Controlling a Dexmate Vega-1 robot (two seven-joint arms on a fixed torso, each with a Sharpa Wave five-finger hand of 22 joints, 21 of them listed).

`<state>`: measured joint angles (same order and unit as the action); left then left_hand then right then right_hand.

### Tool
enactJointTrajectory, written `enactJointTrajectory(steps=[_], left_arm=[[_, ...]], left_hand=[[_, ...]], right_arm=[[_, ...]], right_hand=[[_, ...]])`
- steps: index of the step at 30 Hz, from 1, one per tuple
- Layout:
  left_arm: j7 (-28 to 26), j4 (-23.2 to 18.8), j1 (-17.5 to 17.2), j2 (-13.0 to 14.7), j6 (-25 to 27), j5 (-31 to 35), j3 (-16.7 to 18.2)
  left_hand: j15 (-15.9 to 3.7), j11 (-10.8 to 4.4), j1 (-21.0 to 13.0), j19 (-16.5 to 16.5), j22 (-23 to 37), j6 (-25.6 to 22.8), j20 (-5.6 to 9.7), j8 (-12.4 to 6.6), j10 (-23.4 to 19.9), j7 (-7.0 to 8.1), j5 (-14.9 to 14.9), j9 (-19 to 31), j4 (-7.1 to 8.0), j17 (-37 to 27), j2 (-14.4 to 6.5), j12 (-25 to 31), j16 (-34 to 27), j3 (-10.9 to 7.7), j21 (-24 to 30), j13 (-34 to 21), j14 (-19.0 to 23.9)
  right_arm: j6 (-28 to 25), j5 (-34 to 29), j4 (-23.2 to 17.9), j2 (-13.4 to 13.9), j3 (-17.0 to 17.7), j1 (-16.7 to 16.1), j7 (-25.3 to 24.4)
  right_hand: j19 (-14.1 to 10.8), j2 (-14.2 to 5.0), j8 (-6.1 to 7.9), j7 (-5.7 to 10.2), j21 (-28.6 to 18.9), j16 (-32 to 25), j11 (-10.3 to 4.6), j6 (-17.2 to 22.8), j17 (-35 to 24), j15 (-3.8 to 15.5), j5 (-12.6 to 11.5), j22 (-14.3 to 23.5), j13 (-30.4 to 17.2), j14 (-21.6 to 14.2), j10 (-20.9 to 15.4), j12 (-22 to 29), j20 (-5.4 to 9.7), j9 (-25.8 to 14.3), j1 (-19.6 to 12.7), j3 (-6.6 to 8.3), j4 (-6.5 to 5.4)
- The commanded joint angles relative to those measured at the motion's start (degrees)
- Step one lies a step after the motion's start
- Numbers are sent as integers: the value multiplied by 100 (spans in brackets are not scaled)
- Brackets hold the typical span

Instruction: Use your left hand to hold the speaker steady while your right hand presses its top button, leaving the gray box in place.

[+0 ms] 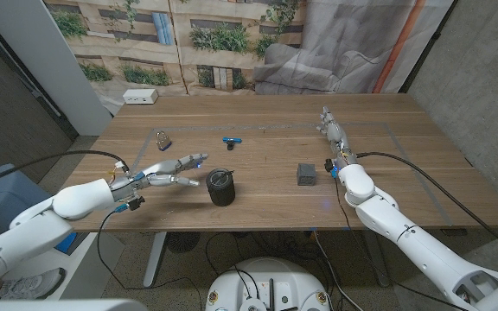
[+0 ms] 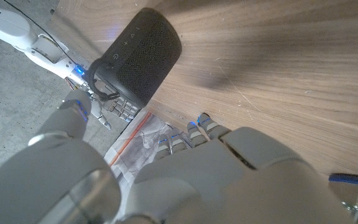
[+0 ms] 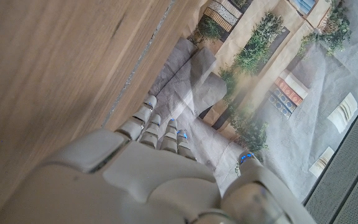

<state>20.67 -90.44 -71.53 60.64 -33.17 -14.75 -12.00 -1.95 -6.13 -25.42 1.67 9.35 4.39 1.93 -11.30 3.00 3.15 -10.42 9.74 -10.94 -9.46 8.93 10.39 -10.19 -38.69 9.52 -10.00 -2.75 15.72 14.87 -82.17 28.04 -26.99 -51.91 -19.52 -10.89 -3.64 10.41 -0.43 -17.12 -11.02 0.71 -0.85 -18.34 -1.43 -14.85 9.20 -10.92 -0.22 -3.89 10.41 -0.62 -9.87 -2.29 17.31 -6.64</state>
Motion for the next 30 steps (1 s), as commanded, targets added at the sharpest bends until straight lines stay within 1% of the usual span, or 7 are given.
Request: enactJointTrajectory(steps=[1, 8, 10, 14, 17, 23, 30], left_arm=[[-37, 726, 737, -289, -724, 507, -714], [62, 1012, 1089, -405, -931, 650, -1055], [62, 1071, 1161, -426, -969, 702, -1126], [130, 1252, 1356, -507, -1091, 786, -1300], [219, 1368, 1493, -521, -1206, 880, -1426], [218, 1645, 1703, -621, -1450, 1050, -1590], [218, 2241, 2084, -884, -1947, 1295, -1813]], left_hand=[[-468, 0, -90, 114, 7, 13, 800, -24, 17, -10, -71, 26, 18, -23, 38, 23, -1, 35, 9, -18, -14], [-416, 48, -163, 263, 9, 175, 794, 14, 146, -52, -122, 27, 26, -26, 93, -12, 26, 96, 13, -21, -126], [-379, 82, -223, 414, 11, 359, 766, 49, 308, -99, -159, 29, 32, -28, 110, -40, 43, 144, 14, -23, -260], [-348, 87, -264, 467, 11, 485, 751, 68, 369, -122, -184, 31, 35, -29, 113, -37, 48, 175, 23, -25, -338], [-311, 136, -344, 558, 11, 704, 704, 86, 547, -157, -244, 35, 39, -31, 115, -48, 50, 229, 34, -26, -473], [-271, 157, -399, 652, 12, 853, 692, 85, 703, -150, -291, 39, 43, -32, 117, -59, 54, 276, 31, -29, -596], [-264, 154, -441, 658, 11, 901, 645, 73, 751, -155, -316, 41, 44, -33, 103, -51, 48, 289, 44, -30, -634]], right_arm=[[275, -161, 212, -60, -34, -14, -39], [455, -230, 407, -111, -58, 20, -29], [517, -213, 447, -129, -53, 15, -15], [581, -225, 489, -144, -51, -1, -18], [618, -241, 518, -162, -58, -8, -24], [623, -300, 509, -169, -83, -39, -46], [670, -384, 560, -167, -114, -63, -68]], right_hand=[[-46, -37, 2, -18, 28, -32, 4, -58, 1, -2, -15, 18, -9, 15, 29, 43, -27, -19, 25, 13, 34], [-54, -49, -1, -25, 57, -36, 7, -79, 16, -5, -16, 18, -5, 17, 31, 45, -25, -20, 30, 16, 32], [-55, -51, 0, -23, 62, -37, 11, -80, 18, 2, -16, 19, -5, 17, 28, 47, -23, -20, 32, 16, 31], [-59, -57, 0, -32, 79, -39, 10, -89, 26, -8, -17, 19, -3, 19, 36, 46, -28, -21, 34, 18, 29], [-59, -59, 2, -38, 92, -40, 5, -89, 32, -9, -17, 19, -2, 20, 49, 42, -31, -21, 36, 18, 29], [-58, -61, 4, -40, 112, -38, 9, -93, 41, -11, -17, 19, -1, 30, 57, 41, -40, -22, 38, 18, 29], [-63, -59, 7, -45, 135, -40, 14, -96, 53, -14, -16, 20, 1, 32, 47, 47, -47, -23, 39, 18, 32]])
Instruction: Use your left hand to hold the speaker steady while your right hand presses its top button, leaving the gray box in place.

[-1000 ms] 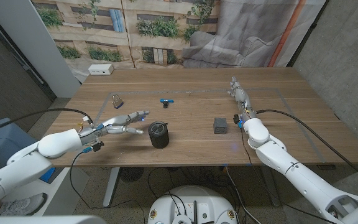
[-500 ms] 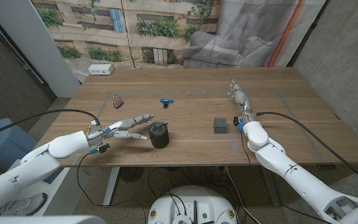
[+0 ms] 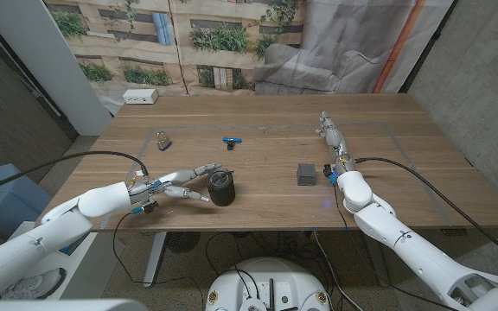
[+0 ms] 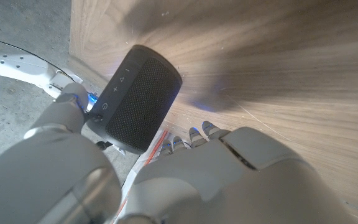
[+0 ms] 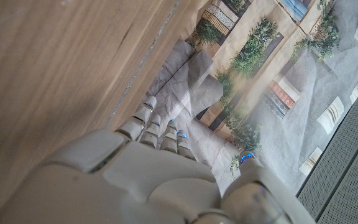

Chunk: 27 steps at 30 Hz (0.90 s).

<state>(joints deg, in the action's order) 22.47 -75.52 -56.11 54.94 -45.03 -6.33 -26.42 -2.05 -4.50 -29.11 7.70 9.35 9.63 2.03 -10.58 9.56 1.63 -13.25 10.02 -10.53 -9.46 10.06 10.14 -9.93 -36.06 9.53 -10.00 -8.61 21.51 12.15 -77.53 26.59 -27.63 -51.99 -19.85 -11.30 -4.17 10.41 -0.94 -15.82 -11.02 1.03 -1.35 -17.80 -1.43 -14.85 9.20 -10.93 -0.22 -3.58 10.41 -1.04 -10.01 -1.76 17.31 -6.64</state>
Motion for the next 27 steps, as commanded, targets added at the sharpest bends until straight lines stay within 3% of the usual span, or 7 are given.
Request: enactJointTrajectory(steps=[1, 10, 17, 27], left_arm=[[18, 842, 596, -359, -831, 495, -396], [21, 1534, 1034, -678, -1294, 621, -648], [110, 2009, 1322, -892, -1647, 611, -846], [564, 2669, 1692, -1204, -2076, 254, -1181]], left_hand=[[-256, -14, -79, 61, 11, 384, 634, 0, 107, 1, -37, 14, 3, -33, -12, -27, 22, 28, 42, -31, -57], [-285, -51, -158, -2, 11, 351, 605, -54, 41, 30, -77, 19, 3, -33, -32, 30, -33, 43, 80, -31, 36], [-347, -182, -383, -279, 9, -38, 625, -256, -428, 82, -184, 33, -3, -30, -11, 176, -136, 132, 140, -33, 492], [-557, -333, -733, -557, 7, -603, 768, -488, -1098, 125, -217, 51, -12, -29, 11, 277, -186, 295, 134, -57, 1171]], right_arm=[[107, -128, 106, -26, -53, -62, -49], [220, -203, 118, -33, -44, -180, -155], [201, -281, 33, 0, -29, -281, -247], [170, -380, -168, 24, 21, -487, -444]], right_hand=[[-21, -5, 7, 6, 10, -41, -20, -46, 2, -15, -16, 20, 3, 33, 16, 48, -5, -9, -14, 18, 32], [-30, -4, 13, 4, 46, -45, -26, -44, 20, -24, -15, 21, 5, 32, 24, 48, -11, -9, -11, 16, 34], [-36, -3, 17, 7, 75, -48, -22, -42, 33, -21, -15, 22, 6, 35, 27, 49, -21, -9, -7, 14, 34], [-48, -5, 19, 8, 114, -50, -27, -44, 52, -20, -14, 22, 8, 41, 22, 54, -28, -9, -2, 13, 34]])
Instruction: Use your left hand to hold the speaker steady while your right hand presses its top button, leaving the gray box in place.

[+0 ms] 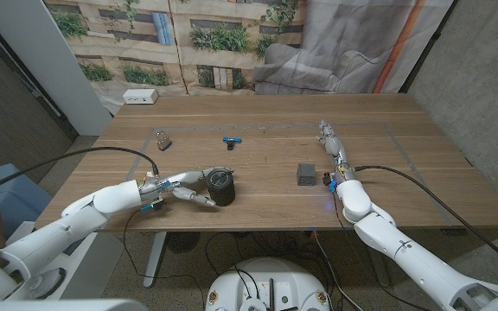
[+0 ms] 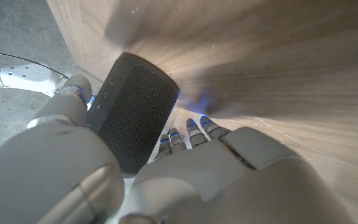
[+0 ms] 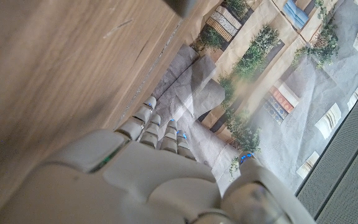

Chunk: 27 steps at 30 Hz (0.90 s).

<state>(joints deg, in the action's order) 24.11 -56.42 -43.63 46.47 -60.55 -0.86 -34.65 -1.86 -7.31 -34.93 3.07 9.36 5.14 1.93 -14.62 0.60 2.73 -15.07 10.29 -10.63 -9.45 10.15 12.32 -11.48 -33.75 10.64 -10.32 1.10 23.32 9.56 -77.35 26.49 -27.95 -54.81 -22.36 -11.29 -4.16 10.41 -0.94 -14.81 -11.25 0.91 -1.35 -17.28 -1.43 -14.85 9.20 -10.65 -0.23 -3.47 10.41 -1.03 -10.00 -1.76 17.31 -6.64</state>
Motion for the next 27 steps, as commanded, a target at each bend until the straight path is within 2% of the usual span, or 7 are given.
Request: enactJointTrajectory(steps=[1, 6, 11, 16, 21, 24, 27], left_arm=[[392, 822, 478, -387, -572, -260, -365], [408, 1154, 603, -530, -718, -339, -399], [613, 1550, 698, -740, -859, -727, -480], [750, 1907, 746, -954, -972, -1049, -492], [594, 2103, 632, -1185, -967, -1298, -374], [558, 2408, 636, -1417, -1005, -1422, -337], [705, 2520, 550, -1591, -955, -1743, -290]], left_hand=[[-577, -52, -172, -107, 6, -199, 787, -103, -220, 8, -31, 25, -3, -29, 1, 58, -25, 71, 21, -26, 218], [-574, -93, -405, -244, 7, -613, 772, -276, -520, -72, 34, 37, -7, -32, -3, 78, -14, 146, 18, -42, 480], [-681, -125, -699, -493, 8, -843, 817, -383, -866, -86, 124, 48, -12, -37, -2, 109, -65, 230, 42, -60, 950], [-736, -172, -1165, -765, 12, -1410, 859, -666, -1383, -164, 284, 86, -12, -48, -2, 175, -77, 364, 39, -102, 1463], [-824, -211, -1677, -1126, 18, -1965, 862, -992, -1997, -138, 441, 123, 8, -65, -34, 259, -128, 567, 61, -150, 2059], [-852, -215, -1851, -1289, 20, -2195, 865, -1120, -2234, -204, 478, 126, 32, -77, -80, 284, -169, 661, 67, -165, 2332], [-876, -229, -1946, -1400, 21, -2339, 852, -1202, -2459, -239, 494, 130, 49, -92, -122, 337, -223, 726, 73, -193, 2551]], right_arm=[[-14, -128, -210, 36, 58, -226, -212], [-55, -166, -328, 54, 80, -334, -283], [-103, -192, -417, 75, 101, -409, -330], [-125, -213, -455, 81, 118, -441, -360], [-120, -204, -445, 79, 123, -443, -345], [-138, -212, -445, 81, 123, -446, -345], [-133, -205, -435, 89, 124, -458, -333]], right_hand=[[-49, -6, 20, 10, 18, -28, -7, -45, 2, -24, -14, 22, -21, 40, 13, 54, -30, -10, -1, 13, 34], [-57, -7, 21, 7, 34, -29, -15, -44, 10, -22, -14, 23, -20, 43, 11, 56, -34, -10, 0, 13, 34], [-62, -7, 21, 8, 51, -33, -19, -47, 18, -24, -14, 23, -19, 37, 11, 56, -36, -10, 1, 12, 35], [-71, -8, 22, 10, 67, -34, -20, -46, 27, -20, -14, 24, -19, 40, 13, 57, -38, -10, 2, 12, 35], [-75, -9, 21, 12, 83, -38, -21, -51, 35, -24, -14, 24, -19, 33, 14, 57, -46, -10, 2, 13, 36], [-80, -10, 22, 12, 90, -38, -22, -49, 39, -18, -14, 24, -18, 34, 16, 56, -46, -10, 2, 14, 36], [-82, -12, 23, 14, 99, -39, -21, -48, 44, -23, -14, 24, -18, 32, 17, 57, -49, -10, 2, 14, 36]])
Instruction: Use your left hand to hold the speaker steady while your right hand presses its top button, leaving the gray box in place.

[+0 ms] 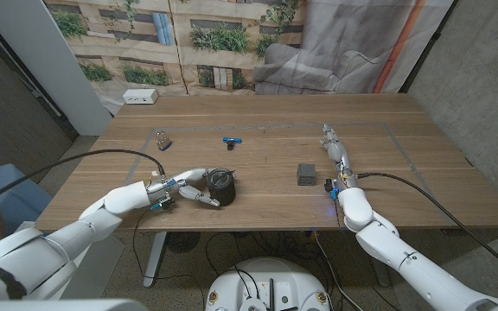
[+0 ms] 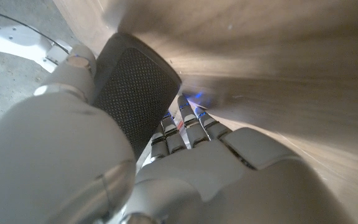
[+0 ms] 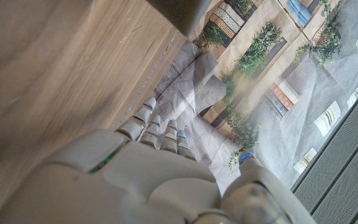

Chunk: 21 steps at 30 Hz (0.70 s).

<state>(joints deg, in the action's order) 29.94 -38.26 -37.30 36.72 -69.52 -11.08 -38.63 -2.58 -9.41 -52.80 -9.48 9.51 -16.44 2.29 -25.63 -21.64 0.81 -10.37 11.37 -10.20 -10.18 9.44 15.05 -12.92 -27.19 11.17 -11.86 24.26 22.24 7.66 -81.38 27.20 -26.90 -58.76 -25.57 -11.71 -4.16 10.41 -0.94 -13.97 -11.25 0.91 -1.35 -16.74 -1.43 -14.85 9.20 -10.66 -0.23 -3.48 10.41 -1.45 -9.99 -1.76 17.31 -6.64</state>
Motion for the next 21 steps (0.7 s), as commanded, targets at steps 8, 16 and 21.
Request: enactJointTrajectory(steps=[8, 16, 21], left_arm=[[-64, 478, -375, -719, 107, -886, 270], [-397, 16, -575, -626, 265, -760, 404], [-578, -628, -802, -418, 676, -763, 486]], left_hand=[[-972, -106, -405, -530, 7, -708, 770, -418, -927, -13, 28, 51, 60, -116, -280, 252, -297, 300, 28, -184, 857], [-1051, -47, -694, -1042, 18, -1405, 785, -768, -1748, 53, -21, 18, 70, -262, -634, 509, -649, 537, 65, -379, 1532], [-1067, -47, -829, -1378, 27, -1588, 741, -849, -1937, 43, -34, 13, 63, -311, -775, 551, -764, 605, 133, -453, 1712]], right_arm=[[15, 45, 38, 24, 25, -69, 49], [72, 96, 81, 30, 40, -68, 99], [71, 148, 31, 59, 73, -102, 128]], right_hand=[[-48, -18, 24, 17, 37, -39, -29, -47, 3, -24, -15, 25, -17, 36, 16, 58, -16, -10, -1, 18, 38], [-58, -22, 25, 17, 62, -38, -30, -45, 16, -17, -15, 26, -16, 43, 21, 57, -19, -9, -2, 21, 39], [-61, -25, 25, 19, 73, -41, -31, -45, 22, -24, -15, 26, -16, 40, 30, 54, -19, -9, -2, 23, 40]])
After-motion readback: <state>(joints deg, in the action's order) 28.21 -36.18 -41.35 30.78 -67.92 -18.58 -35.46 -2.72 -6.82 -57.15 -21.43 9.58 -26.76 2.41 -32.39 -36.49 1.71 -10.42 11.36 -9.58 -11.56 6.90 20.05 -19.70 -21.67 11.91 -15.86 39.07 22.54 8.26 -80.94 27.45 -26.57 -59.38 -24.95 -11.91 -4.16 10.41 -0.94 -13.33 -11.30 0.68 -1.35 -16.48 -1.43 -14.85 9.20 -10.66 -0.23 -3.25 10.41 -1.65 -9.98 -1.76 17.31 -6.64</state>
